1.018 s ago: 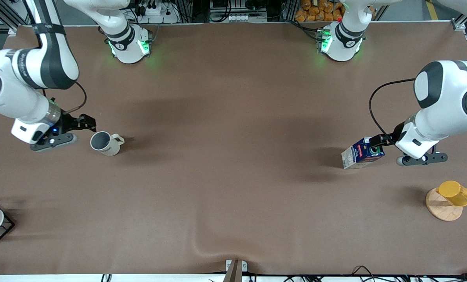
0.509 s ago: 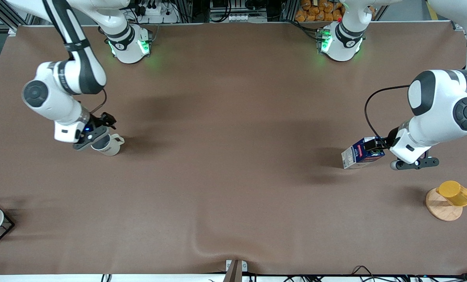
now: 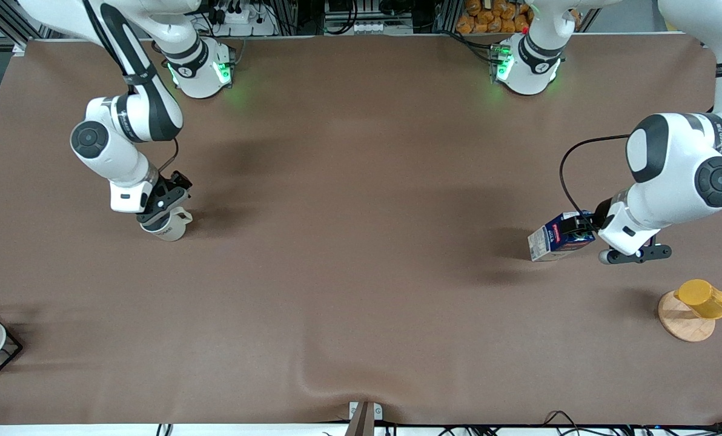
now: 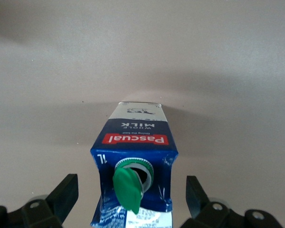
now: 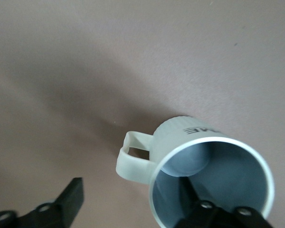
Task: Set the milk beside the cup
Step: 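Grasp the milk carton with the left gripper while the right gripper grasps the mug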
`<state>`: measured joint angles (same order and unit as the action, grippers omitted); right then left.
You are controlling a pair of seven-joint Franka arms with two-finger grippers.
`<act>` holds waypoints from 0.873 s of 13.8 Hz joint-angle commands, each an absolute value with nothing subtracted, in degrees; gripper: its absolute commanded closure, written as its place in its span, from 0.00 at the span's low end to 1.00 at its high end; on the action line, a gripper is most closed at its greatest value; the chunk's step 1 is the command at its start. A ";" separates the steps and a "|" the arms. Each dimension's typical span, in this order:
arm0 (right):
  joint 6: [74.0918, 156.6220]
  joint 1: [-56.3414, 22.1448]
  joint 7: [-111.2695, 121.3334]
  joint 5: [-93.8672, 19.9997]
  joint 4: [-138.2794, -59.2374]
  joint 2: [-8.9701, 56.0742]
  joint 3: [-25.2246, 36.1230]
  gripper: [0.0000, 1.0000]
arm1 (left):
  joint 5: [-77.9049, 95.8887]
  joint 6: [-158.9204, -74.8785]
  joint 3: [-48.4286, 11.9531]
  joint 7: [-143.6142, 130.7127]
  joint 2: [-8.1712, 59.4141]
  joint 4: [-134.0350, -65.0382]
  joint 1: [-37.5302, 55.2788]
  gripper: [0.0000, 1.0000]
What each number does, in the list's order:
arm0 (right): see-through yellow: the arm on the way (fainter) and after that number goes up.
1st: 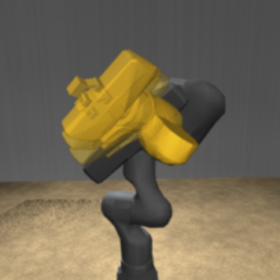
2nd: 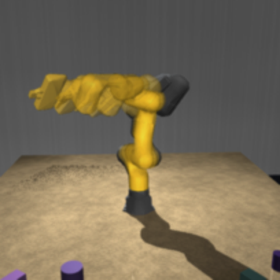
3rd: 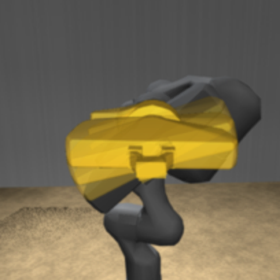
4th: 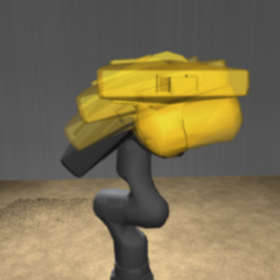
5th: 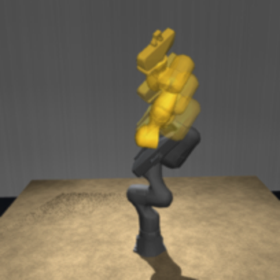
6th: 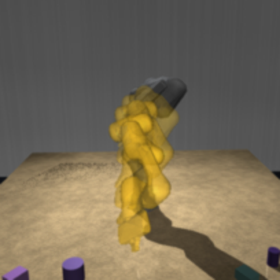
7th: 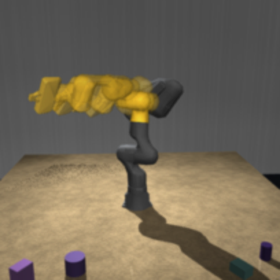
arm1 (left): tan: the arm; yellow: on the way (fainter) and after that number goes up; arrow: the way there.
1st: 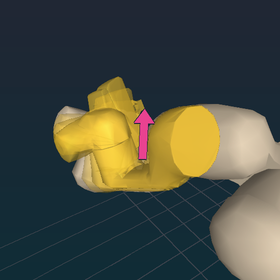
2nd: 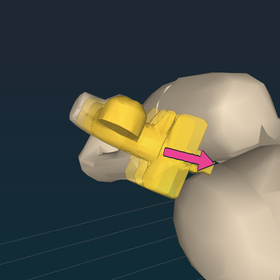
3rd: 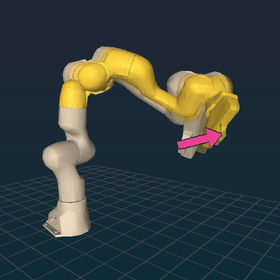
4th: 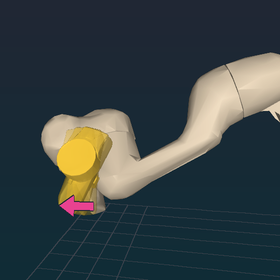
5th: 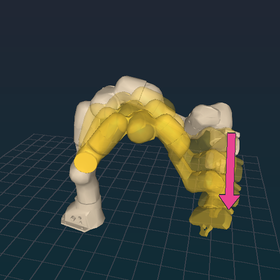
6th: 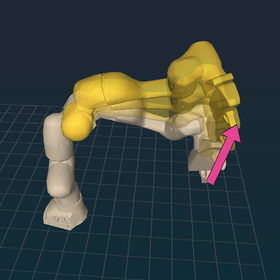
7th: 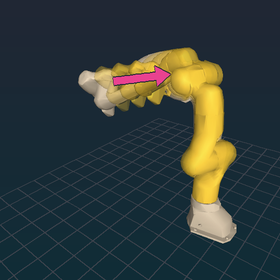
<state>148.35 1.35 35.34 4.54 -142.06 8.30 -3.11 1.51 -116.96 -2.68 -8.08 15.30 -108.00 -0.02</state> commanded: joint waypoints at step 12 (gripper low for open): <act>129.64 1.23 21.40 -0.15 -127.18 9.32 -12.01 1.00 | 2.72 -118.92 -2.64 -8.70 16.70 -108.28 0.18 0.28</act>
<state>131.95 1.64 28.00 2.90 -128.85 10.28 -7.55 1.51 -118.07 -2.69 -8.15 16.85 -108.15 0.00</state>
